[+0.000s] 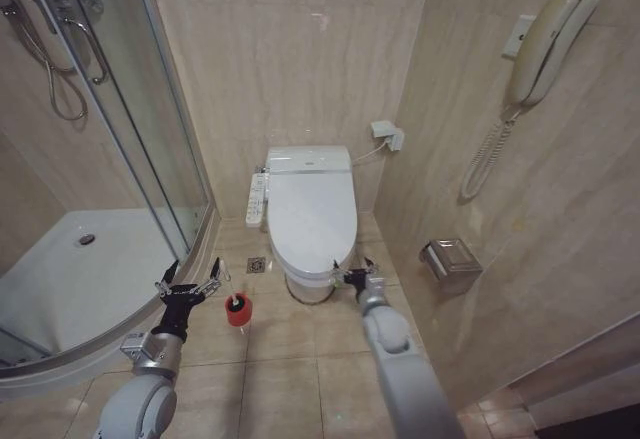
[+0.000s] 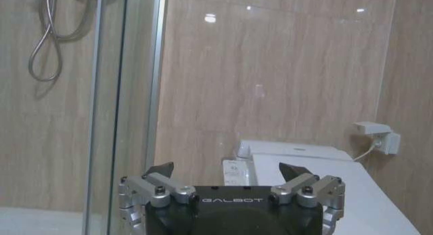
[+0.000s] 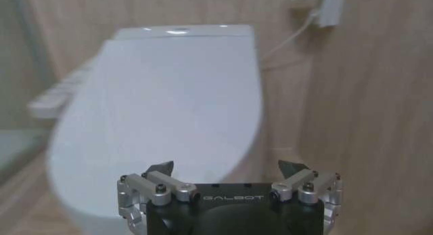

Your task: Open the toilet lid, clean the toilet bowl with a toilet brush, close the toilet lid, and flush.

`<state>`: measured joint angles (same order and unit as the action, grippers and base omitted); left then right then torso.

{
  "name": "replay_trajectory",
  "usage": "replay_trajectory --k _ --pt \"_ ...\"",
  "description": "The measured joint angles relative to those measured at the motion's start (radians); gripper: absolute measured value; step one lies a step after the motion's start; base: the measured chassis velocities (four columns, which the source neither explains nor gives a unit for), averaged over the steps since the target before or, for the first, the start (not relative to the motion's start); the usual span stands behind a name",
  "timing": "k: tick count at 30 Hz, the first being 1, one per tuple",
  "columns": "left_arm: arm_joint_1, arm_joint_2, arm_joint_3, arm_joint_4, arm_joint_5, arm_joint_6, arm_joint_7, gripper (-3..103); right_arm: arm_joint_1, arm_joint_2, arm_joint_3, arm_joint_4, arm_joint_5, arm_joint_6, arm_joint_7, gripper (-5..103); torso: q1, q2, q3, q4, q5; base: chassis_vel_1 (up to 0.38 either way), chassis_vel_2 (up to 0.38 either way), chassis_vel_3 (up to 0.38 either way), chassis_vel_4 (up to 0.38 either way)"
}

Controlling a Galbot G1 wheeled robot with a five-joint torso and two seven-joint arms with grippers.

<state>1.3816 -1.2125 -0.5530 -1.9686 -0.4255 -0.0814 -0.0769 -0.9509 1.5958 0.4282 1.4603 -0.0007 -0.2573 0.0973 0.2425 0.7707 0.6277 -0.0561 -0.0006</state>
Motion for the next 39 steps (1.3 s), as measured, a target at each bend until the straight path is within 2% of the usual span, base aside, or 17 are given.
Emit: replay_trajectory --k 2,4,5,6,9,12,15,18,23,30,34,37,39 --pt "0.000 0.000 0.000 0.000 0.000 0.000 0.000 100 -0.004 -0.001 0.009 0.001 -0.020 0.004 0.004 100 0.000 0.000 0.000 -0.0003 0.0000 0.000 0.000 0.000 0.000" --pt "0.000 0.000 0.000 0.000 0.000 0.000 0.000 100 -0.009 -0.003 0.034 -0.003 -0.080 0.033 0.062 100 0.000 0.000 0.000 -0.0009 0.0002 0.000 0.000 0.000 0.000" --pt "0.000 0.000 0.000 0.000 0.000 0.000 0.000 100 -0.009 -0.003 0.034 -0.003 -0.080 0.033 0.062 100 0.000 0.000 0.000 -0.0009 0.0002 0.000 0.000 0.000 0.000" --pt "0.000 0.000 0.000 0.000 0.000 0.000 0.000 100 -0.009 -0.005 0.046 -0.007 -0.100 0.053 0.108 100 0.000 0.000 0.000 -0.0011 0.0002 0.000 0.000 0.000 0.000" --pt "0.000 0.000 0.000 0.000 0.000 0.000 0.000 100 -0.010 -0.014 0.050 -0.003 -0.100 0.072 0.146 100 0.000 0.000 0.000 -0.0006 0.0004 0.000 0.000 0.000 0.000" --pt "0.000 0.000 0.000 0.000 0.000 0.000 0.000 100 -0.022 -0.030 0.043 0.023 -0.054 0.072 0.111 100 0.000 0.000 0.000 -0.0004 0.0004 0.000 0.000 0.000 0.000" --pt "0.000 0.000 0.000 0.000 0.000 0.000 0.000 100 -0.057 -0.055 0.027 0.061 0.049 0.082 -0.017 100 0.000 0.000 0.000 -0.0003 0.0006 0.000 0.000 0.000 0.000" --pt "0.000 0.000 0.000 0.000 0.000 0.000 0.000 100 -0.071 -0.064 0.027 0.063 0.085 0.108 -0.046 100 0.000 0.000 0.000 -0.0003 0.0006 0.000 0.000 0.000 0.000" --pt "0.000 0.000 0.000 0.000 0.000 0.000 0.000 100 -0.090 -0.085 0.028 0.091 0.137 0.104 -0.051 100 0.000 0.000 0.000 -0.0003 0.0006 0.000 0.000 0.000 0.000" --pt "0.000 0.000 0.000 0.000 0.000 0.000 0.000 100 -0.125 -0.099 0.026 0.122 0.107 0.097 -0.036 100 0.000 0.000 0.000 -0.0003 0.0006 0.000 0.000 0.000 0.000" --pt "0.000 0.000 0.000 0.000 0.000 0.000 0.000 100 -0.174 -0.102 0.018 0.133 0.101 0.138 -0.030 100 0.000 0.000 0.000 -0.0004 0.0006 0.000 0.000 0.000 0.000" --pt "0.000 0.000 0.000 0.000 0.000 0.000 0.000 100 -0.224 -0.099 0.014 0.139 0.094 0.194 -0.019 100 0.000 0.000 0.000 -0.0005 0.0006 0.000 0.000 0.000 0.000" --pt "0.000 0.000 0.000 0.000 0.000 0.000 0.000 100 -0.239 -0.101 0.011 0.145 0.094 0.202 -0.016 100 0.000 0.000 0.000 -0.0003 0.0006 0.000 0.000 0.000 0.000"
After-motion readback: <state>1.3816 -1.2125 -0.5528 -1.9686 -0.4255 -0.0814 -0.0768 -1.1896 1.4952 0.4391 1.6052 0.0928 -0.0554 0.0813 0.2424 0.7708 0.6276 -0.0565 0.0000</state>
